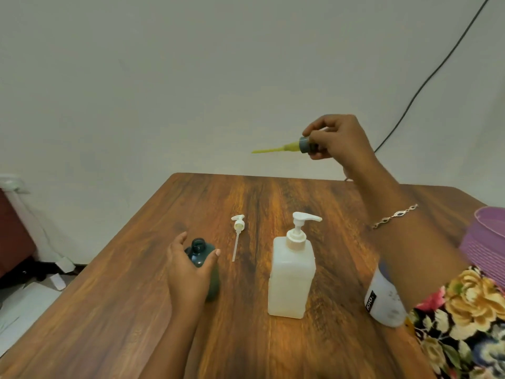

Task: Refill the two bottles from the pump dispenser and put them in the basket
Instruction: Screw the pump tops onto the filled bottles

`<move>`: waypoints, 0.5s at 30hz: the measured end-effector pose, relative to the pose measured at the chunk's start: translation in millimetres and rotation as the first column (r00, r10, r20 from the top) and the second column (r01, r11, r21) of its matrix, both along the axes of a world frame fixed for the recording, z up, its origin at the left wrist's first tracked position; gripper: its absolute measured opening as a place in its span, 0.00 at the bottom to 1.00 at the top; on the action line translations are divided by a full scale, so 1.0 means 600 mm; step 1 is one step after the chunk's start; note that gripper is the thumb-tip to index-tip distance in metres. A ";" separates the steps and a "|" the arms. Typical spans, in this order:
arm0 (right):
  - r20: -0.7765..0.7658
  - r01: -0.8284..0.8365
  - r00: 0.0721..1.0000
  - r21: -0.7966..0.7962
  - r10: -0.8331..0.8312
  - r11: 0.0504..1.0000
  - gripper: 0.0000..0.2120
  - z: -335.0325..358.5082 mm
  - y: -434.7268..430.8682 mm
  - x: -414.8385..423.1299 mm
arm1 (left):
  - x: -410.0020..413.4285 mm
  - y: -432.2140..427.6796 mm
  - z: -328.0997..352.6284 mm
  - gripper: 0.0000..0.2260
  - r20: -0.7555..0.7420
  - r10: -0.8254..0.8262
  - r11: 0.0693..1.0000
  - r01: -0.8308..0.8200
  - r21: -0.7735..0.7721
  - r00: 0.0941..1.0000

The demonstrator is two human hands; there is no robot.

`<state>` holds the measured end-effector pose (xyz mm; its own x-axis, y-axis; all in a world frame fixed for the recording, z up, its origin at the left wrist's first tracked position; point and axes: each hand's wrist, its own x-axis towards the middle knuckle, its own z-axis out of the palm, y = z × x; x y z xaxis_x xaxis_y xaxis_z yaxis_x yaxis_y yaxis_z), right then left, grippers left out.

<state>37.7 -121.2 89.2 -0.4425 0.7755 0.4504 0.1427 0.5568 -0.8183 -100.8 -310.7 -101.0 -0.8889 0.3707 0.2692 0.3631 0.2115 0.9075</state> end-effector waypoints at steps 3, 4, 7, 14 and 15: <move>0.111 -0.157 0.982 0.008 0.155 0.988 0.05 0.033 -0.047 -0.015 | -0.008 -0.007 -0.001 0.28 0.013 -0.032 0.999 0.032 -0.018 0.999; 0.160 -0.209 0.966 0.010 0.205 0.978 0.06 0.041 -0.063 -0.023 | -0.011 -0.011 -0.004 0.25 0.007 -0.044 0.999 0.044 -0.016 0.999; 0.306 -0.302 0.908 0.007 0.286 0.953 0.06 0.058 -0.098 -0.044 | -0.017 -0.016 -0.006 0.19 -0.003 -0.095 0.995 0.095 0.002 0.995; 0.522 -0.391 0.783 -0.011 0.338 0.921 0.05 0.050 -0.141 -0.111 | -0.026 -0.023 -0.011 0.23 0.020 -0.128 0.992 0.128 0.003 0.992; 0.538 -0.393 0.772 -0.015 0.339 0.919 0.05 0.045 -0.145 -0.119 | -0.026 -0.024 -0.011 0.24 0.015 -0.129 0.992 0.129 0.003 0.991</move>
